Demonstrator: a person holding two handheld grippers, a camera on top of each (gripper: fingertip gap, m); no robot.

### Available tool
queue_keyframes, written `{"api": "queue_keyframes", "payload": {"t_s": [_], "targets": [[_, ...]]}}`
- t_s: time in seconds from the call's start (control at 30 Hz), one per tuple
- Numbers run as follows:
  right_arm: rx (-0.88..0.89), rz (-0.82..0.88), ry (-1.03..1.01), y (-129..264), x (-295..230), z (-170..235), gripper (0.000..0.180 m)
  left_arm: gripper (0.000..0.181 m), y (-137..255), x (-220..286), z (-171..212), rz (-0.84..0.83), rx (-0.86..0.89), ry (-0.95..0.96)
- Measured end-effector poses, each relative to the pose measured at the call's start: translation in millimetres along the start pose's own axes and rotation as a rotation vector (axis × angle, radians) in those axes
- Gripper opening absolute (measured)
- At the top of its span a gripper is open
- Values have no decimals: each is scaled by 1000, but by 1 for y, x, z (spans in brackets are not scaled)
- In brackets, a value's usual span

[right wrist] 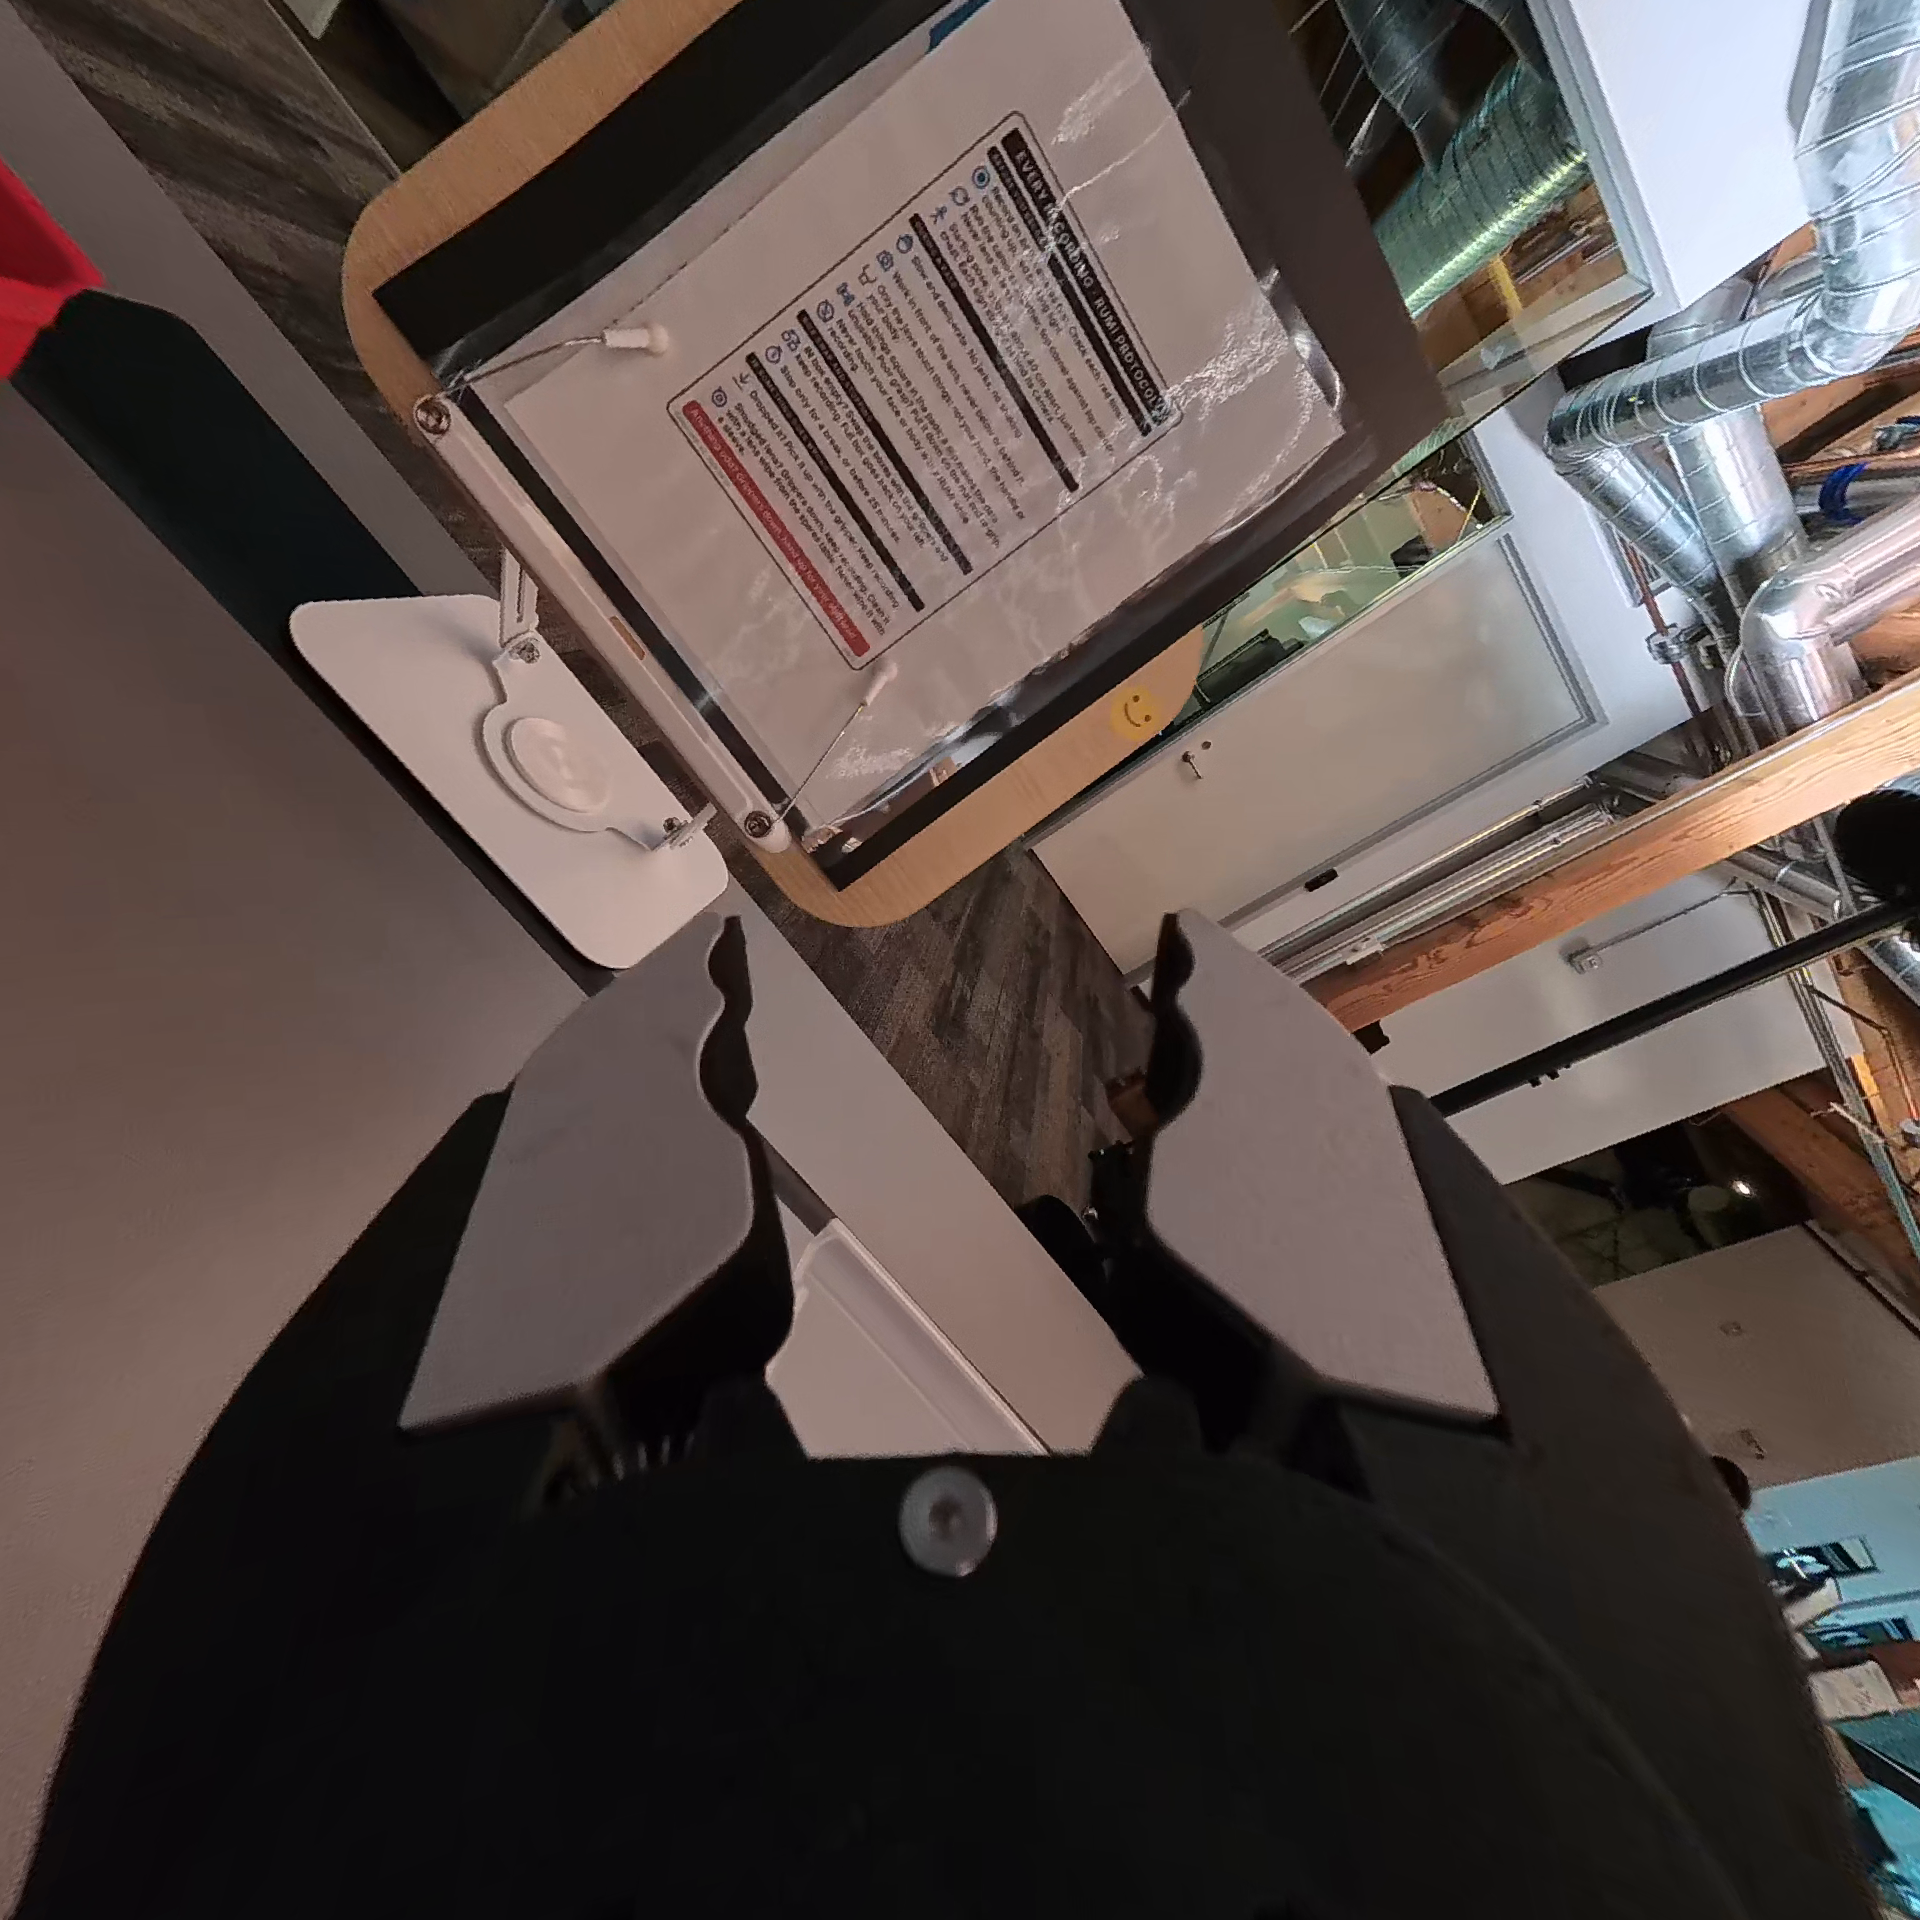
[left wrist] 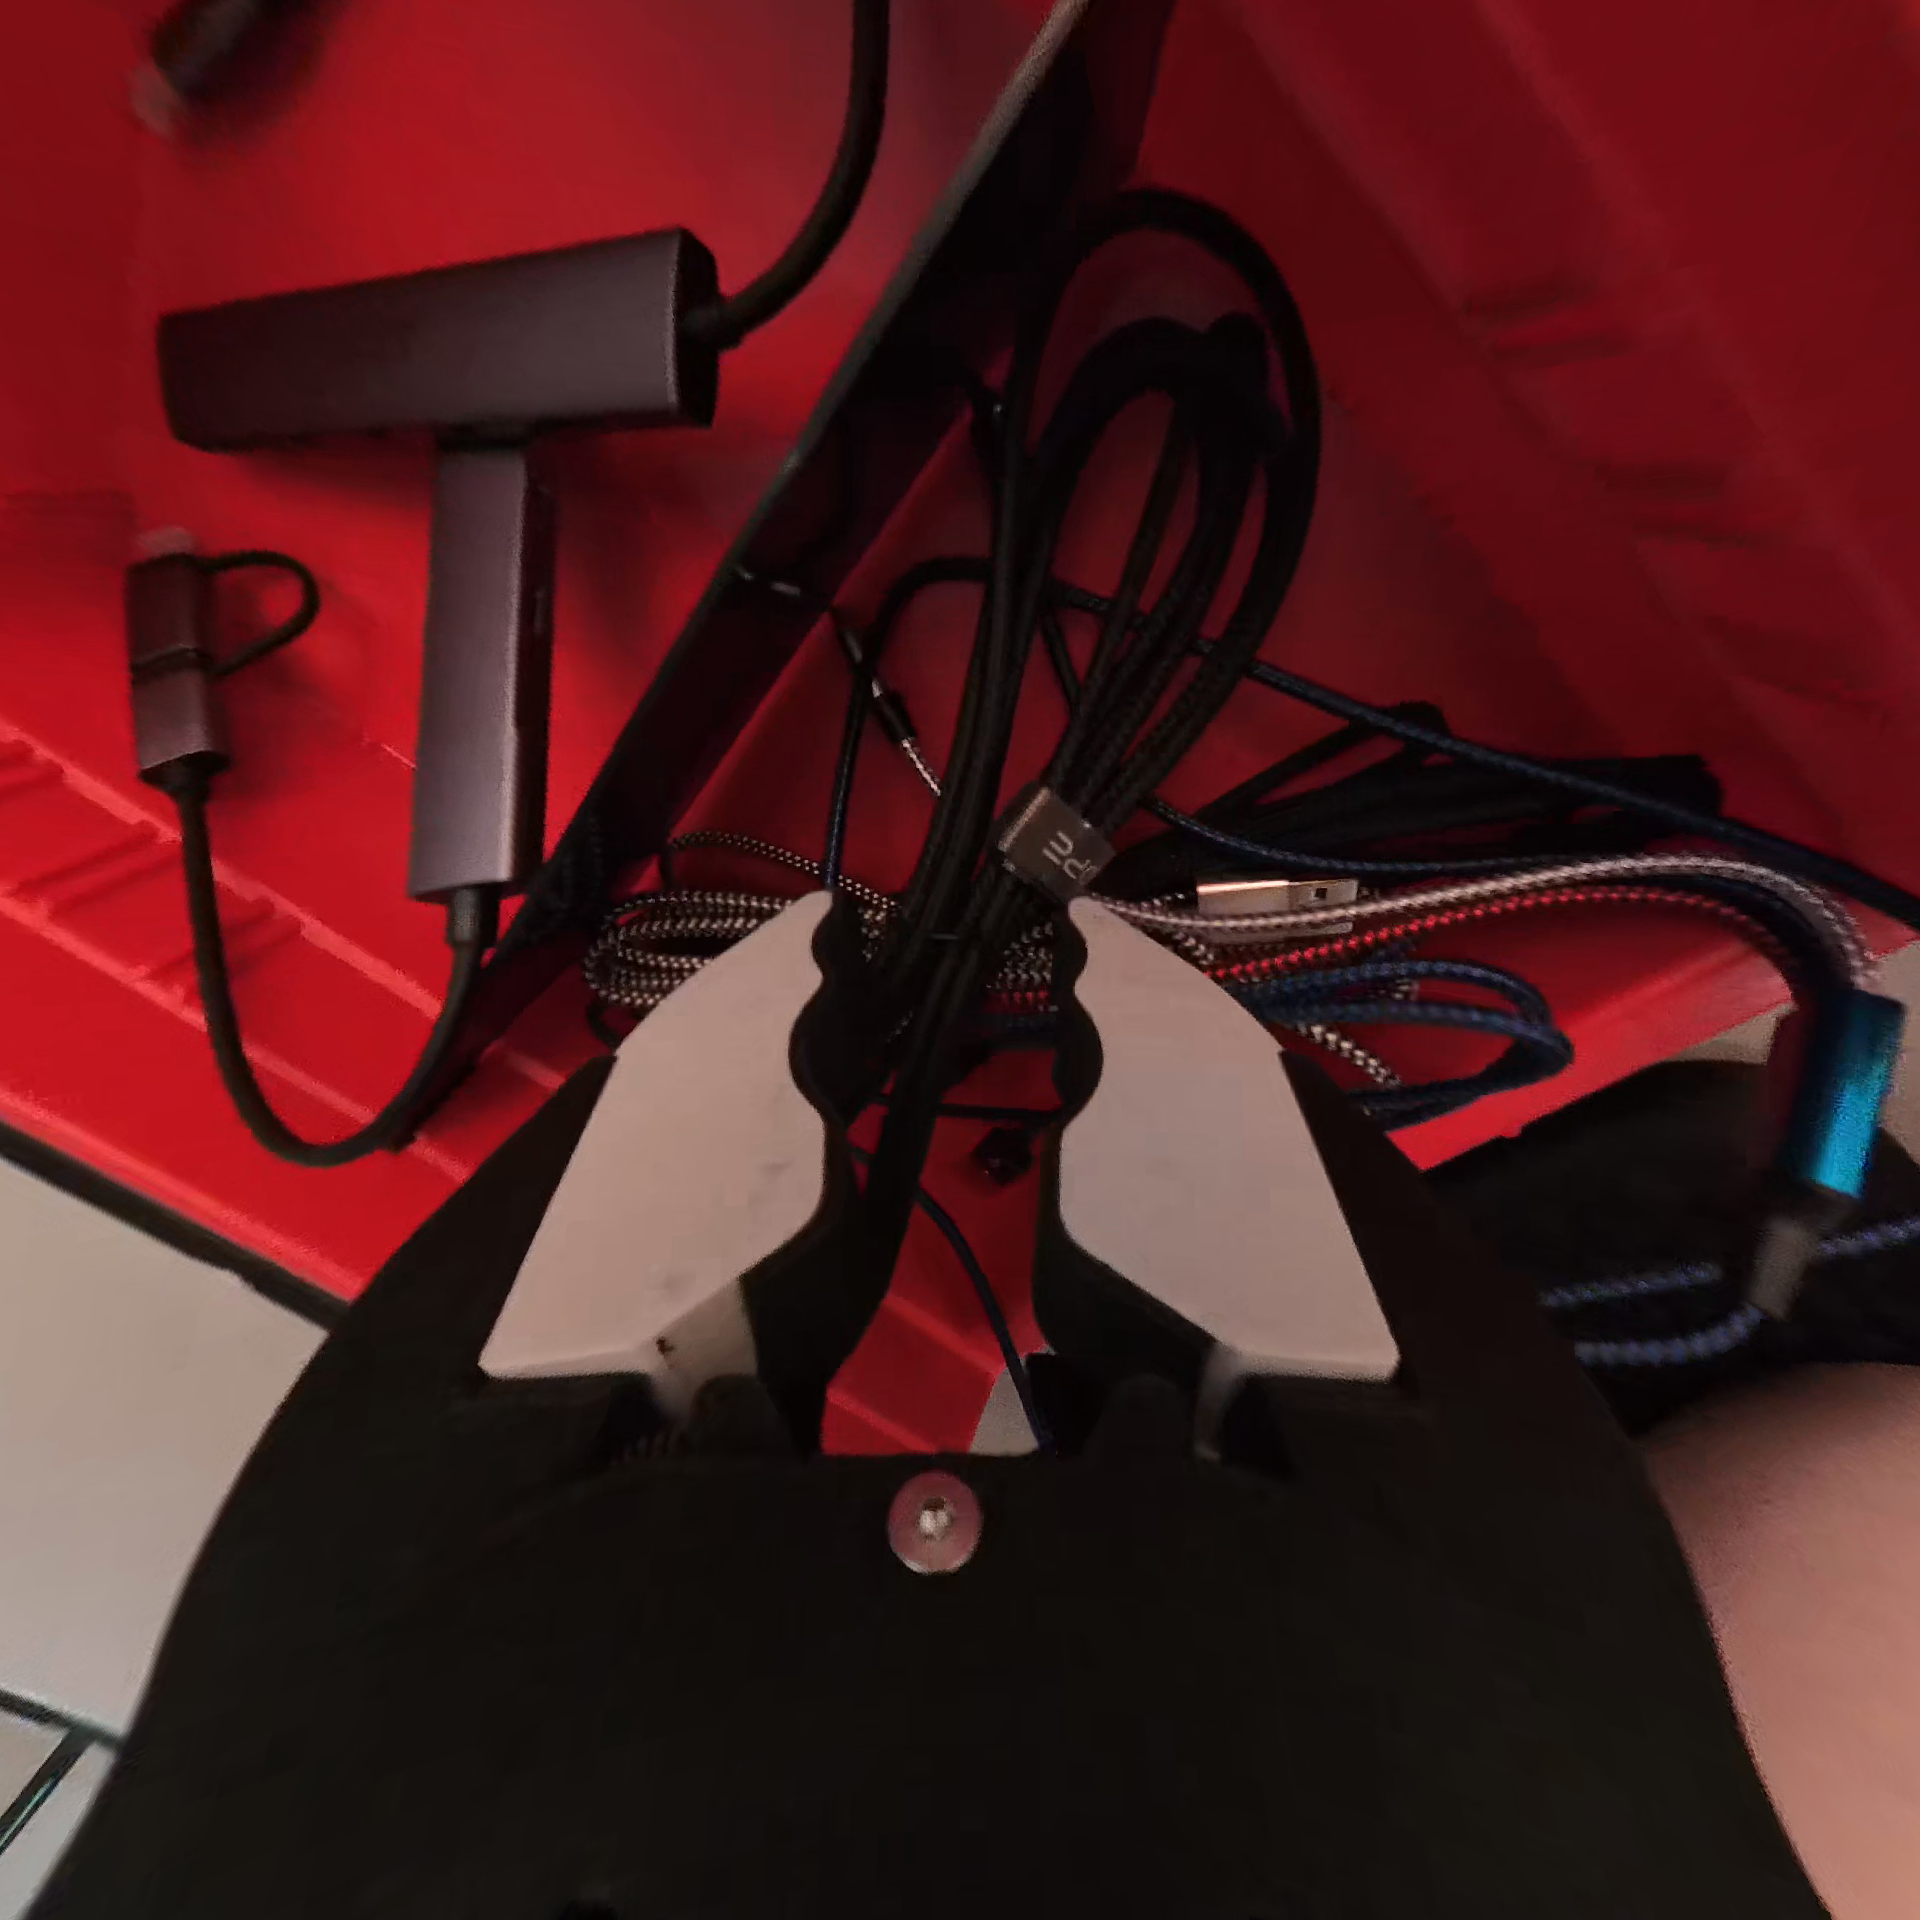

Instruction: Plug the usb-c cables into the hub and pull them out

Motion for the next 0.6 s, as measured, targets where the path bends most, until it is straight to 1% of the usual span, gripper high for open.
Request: {"api": "queue_keyframes", "payload": {"t_s": [0.07,0.1,0.17,0.3,0.37,0.47,0.6], "targets": [[-4,-1,3,0,0,1,75,32,-3,-2,0,2,-35,-8],[-5,-2,4,0,0,1,75,28,-1,-2,-1,0,-32,-9],[-7,0,6,0,1,1,75,22,6,-1,-4,-7,0,-10],[-14,12,3,1,6,4,75,18,33,1,-6,-46,71,-16],[-17,17,0,2,8,5,75,18,51,1,-8,-112,118,-29],[-23,26,0,4,12,7,75,17,86,-2,-16,-263,218,-52],[-21,35,4,6,15,6,74,17,139,4,-39,-477,394,-112]]}}
Point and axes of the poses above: each gripper's, where its closed fingertips meet, y back along the fingers, z out of its underside, x = y × z across the jaws, the point moved 2 cm from there along y, back along the fingers, and after that the axes turned 13 degrees about x, right-handed, at the moved point
